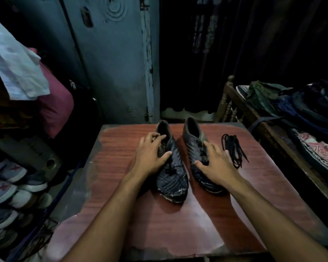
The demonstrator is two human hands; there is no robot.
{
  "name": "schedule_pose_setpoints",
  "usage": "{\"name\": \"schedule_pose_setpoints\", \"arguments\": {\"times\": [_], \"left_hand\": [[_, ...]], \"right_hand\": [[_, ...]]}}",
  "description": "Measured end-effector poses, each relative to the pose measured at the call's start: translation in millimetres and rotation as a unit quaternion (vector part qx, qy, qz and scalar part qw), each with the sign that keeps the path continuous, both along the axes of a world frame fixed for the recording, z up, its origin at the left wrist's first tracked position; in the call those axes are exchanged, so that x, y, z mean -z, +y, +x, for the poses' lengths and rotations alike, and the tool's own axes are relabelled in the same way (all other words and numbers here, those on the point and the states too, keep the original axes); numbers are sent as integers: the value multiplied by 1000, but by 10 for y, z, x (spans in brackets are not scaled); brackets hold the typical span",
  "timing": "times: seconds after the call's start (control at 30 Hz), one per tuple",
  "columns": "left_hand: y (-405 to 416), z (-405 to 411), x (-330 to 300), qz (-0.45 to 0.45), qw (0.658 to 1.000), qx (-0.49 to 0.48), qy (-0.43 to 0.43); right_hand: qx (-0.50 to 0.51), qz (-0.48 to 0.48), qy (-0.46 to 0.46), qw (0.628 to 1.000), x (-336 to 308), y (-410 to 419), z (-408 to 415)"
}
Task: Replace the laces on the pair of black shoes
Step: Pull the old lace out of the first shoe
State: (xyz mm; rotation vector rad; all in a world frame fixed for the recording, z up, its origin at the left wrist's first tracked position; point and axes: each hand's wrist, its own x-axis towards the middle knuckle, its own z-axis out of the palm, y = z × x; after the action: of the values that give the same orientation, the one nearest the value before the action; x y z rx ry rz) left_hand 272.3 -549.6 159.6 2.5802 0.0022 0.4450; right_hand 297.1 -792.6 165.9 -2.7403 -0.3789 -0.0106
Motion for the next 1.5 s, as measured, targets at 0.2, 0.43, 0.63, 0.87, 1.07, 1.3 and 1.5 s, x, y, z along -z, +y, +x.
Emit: {"name": "schedule_pose_setpoints", "arguments": {"times": [0.2, 0.43, 0.63, 0.87, 1.07, 1.3, 1.5], "left_hand": [[240, 260, 155, -17, 998, 23, -58], [596, 367, 272, -29, 993, -12, -113], [532, 450, 313, -32, 990, -22, -132], [496, 464, 289, -14, 991, -37, -130], [470, 492, 307, 2, 988, -41, -150], [471, 454, 281, 11, 988, -47, -146], [327, 361, 152, -15, 987, -10, -158]], "right_hand": [[-85, 139, -141, 977, -250, 627, 47], [-112, 244, -63, 961, 125, 1330, 343], [-107, 328, -86, 935, 324, 1265, 481], [-115, 332, -79, 933, 333, 1282, 517], [-103, 339, -72, 932, 368, 1298, 526], [-126, 347, -61, 927, 369, 1287, 554], [-109, 388, -68, 913, 374, 1294, 547]]}}
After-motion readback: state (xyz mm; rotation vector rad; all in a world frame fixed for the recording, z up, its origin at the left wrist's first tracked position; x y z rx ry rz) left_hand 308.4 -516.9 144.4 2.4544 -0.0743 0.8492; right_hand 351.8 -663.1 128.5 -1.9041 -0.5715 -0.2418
